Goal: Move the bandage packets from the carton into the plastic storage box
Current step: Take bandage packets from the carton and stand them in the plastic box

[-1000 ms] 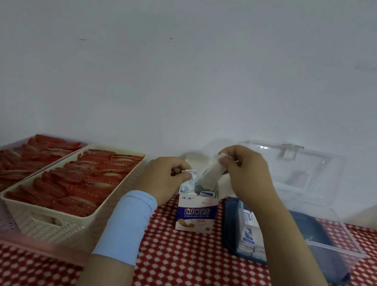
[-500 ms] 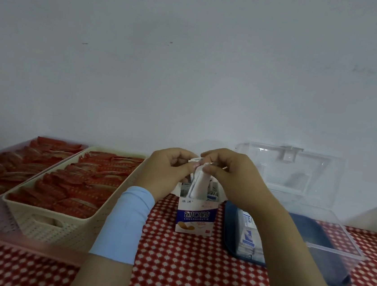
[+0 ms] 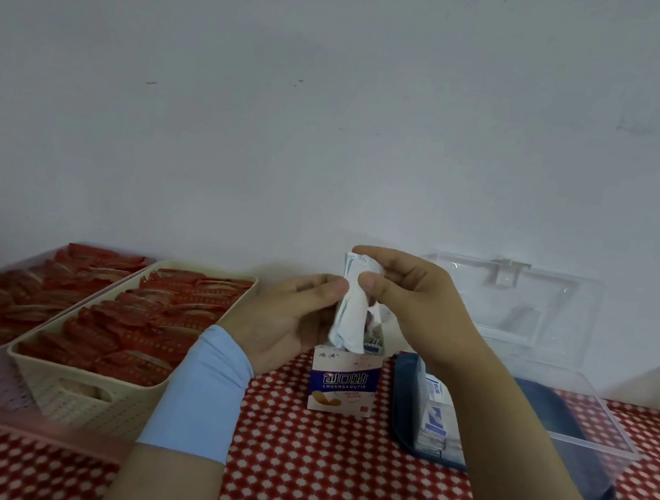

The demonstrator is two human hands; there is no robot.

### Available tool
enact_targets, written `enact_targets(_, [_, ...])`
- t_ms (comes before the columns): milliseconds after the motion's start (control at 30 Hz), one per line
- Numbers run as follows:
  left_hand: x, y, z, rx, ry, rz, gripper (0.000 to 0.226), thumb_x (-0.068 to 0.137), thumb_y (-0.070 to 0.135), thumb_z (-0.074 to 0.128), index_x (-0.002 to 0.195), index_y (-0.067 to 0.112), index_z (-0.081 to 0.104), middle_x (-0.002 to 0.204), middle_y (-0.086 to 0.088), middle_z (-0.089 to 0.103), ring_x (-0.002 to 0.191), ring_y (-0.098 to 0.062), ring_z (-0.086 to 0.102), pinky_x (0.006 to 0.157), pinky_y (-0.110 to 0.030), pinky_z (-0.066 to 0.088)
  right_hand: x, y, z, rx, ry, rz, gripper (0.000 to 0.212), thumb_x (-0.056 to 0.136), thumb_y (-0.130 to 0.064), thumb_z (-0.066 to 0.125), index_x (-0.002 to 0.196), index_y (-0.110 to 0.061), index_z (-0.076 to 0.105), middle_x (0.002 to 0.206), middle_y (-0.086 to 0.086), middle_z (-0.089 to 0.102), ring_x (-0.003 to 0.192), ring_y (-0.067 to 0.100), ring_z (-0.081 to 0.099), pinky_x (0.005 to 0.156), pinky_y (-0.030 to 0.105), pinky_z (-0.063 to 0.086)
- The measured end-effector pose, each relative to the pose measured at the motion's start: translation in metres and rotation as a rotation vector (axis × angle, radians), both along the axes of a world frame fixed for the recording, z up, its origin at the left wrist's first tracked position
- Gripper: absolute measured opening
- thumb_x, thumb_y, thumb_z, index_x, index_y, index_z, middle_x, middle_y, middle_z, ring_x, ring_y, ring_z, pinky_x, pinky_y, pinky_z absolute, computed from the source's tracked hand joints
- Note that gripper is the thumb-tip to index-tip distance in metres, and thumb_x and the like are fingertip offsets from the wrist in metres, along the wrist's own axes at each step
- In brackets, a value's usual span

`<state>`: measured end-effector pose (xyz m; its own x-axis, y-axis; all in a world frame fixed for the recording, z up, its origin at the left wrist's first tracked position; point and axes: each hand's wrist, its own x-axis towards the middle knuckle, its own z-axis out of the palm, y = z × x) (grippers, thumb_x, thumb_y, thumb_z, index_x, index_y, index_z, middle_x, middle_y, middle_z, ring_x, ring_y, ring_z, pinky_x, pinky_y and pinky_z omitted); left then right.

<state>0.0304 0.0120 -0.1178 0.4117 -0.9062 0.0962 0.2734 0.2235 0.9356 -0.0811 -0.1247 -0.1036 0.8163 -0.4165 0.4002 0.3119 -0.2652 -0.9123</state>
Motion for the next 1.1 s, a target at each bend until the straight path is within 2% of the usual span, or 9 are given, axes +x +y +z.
enact_targets(233, [-0.009, -0.003, -0.001, 0.003, 0.052, 0.012, 0.032, 0.079, 0.023, 0.060, 0.100, 0.002, 0.069, 0.089, -0.018, 0.074, 0.069, -0.022, 0.072, 0.061, -0.032, 0.060, -0.005, 0.000, 0.000, -0.013, 0.009, 0.048, 0.026, 0.094, -0.007, 0.063, 0.116, -0.018, 0.071, 0.090, -0.002, 0.076, 0.077, 0.009, 0.067, 0.072, 0.019, 0.053])
enact_targets(333, [-0.011, -0.004, 0.000, 0.012, 0.059, 0.022, 0.029, 0.080, 0.023, 0.062, 0.099, 0.004, 0.072, 0.088, -0.018, 0.074, 0.071, -0.023, 0.071, 0.060, -0.031, 0.058, -0.004, 0.001, 0.002, -0.073, 0.020, -0.024, 0.032, 0.091, -0.010, 0.068, 0.121, -0.021, 0.066, 0.092, -0.006, 0.070, 0.076, 0.005, 0.067, 0.074, 0.022, 0.054])
enact_targets(433, [-0.014, -0.007, 0.002, 0.012, 0.087, 0.064, 0.033, 0.079, 0.023, 0.063, 0.105, 0.003, 0.071, 0.089, -0.015, 0.072, 0.073, -0.022, 0.071, 0.059, -0.030, 0.059, -0.003, 0.001, 0.003, -0.185, 0.036, -0.164, 0.016, 0.087, -0.017, 0.074, 0.098, -0.022, 0.064, 0.103, -0.011, 0.069, 0.079, 0.004, 0.068, 0.078, 0.032, 0.057])
enact_targets(600, [-0.014, -0.010, 0.003, -0.008, 0.144, 0.100, 0.044, 0.086, 0.025, 0.061, 0.119, -0.005, 0.063, 0.094, -0.018, 0.069, 0.083, -0.025, 0.067, 0.081, -0.040, 0.055, -0.019, 0.007, 0.011, -0.476, 0.179, -0.095, 0.029, 0.067, -0.033, 0.088, 0.072, -0.025, 0.061, 0.131, -0.029, 0.053, 0.115, -0.012, 0.053, 0.090, 0.010, 0.041])
enact_targets(700, [-0.014, -0.011, 0.002, -0.018, 0.144, 0.081, 0.030, 0.093, 0.024, 0.058, 0.107, 0.000, 0.069, 0.087, -0.016, 0.071, 0.081, -0.024, 0.069, 0.080, -0.038, 0.058, -0.021, 0.014, 0.012, -0.566, 0.215, -0.087, 0.044, 0.052, -0.028, 0.097, 0.071, -0.023, 0.058, 0.129, -0.031, 0.049, 0.110, -0.015, 0.053, 0.079, 0.001, 0.040])
enact_targets(800, [-0.014, -0.013, 0.002, -0.029, 0.144, 0.078, 0.026, 0.088, 0.025, 0.061, 0.096, 0.004, 0.076, 0.091, -0.015, 0.071, 0.084, -0.024, 0.072, 0.070, -0.034, 0.060, -0.017, 0.016, 0.010, -0.586, 0.165, -0.140, 0.040, 0.057, -0.019, 0.094, 0.071, -0.015, 0.057, 0.120, -0.024, 0.054, 0.101, -0.007, 0.058, 0.075, 0.004, 0.044])
enact_targets(900, [-0.015, -0.013, 0.001, -0.029, 0.157, 0.034, 0.026, 0.085, 0.024, 0.060, 0.090, 0.006, 0.078, 0.095, -0.014, 0.073, 0.084, -0.022, 0.073, 0.070, -0.032, 0.060, -0.017, 0.015, 0.009, -0.611, 0.143, -0.157, 0.036, 0.062, -0.018, 0.091, 0.072, -0.012, 0.057, 0.116, -0.016, 0.057, 0.092, 0.000, 0.060, 0.072, 0.005, 0.045])
enact_targets(1000, [-0.016, -0.013, 0.000, -0.043, 0.182, 0.036, 0.025, 0.085, 0.020, 0.060, 0.094, 0.003, 0.076, 0.096, -0.016, 0.073, 0.084, -0.023, 0.074, 0.071, -0.034, 0.061, -0.019, 0.016, 0.010, -0.600, 0.139, -0.138, 0.036, 0.060, -0.014, 0.091, 0.074, -0.009, 0.059, 0.121, -0.017, 0.055, 0.090, 0.000, 0.060, 0.071, 0.004, 0.044])
enact_targets(1100, [-0.016, -0.012, 0.001, -0.018, 0.176, 0.030, 0.036, 0.084, 0.022, 0.060, 0.112, 0.000, 0.068, 0.106, -0.019, 0.069, 0.090, -0.026, 0.073, 0.075, -0.035, 0.060, -0.018, 0.014, 0.009, -0.578, 0.139, -0.126, 0.033, 0.062, -0.011, 0.090, 0.074, -0.007, 0.060, 0.123, -0.018, 0.056, 0.097, -0.004, 0.059, 0.069, 0.001, 0.043])
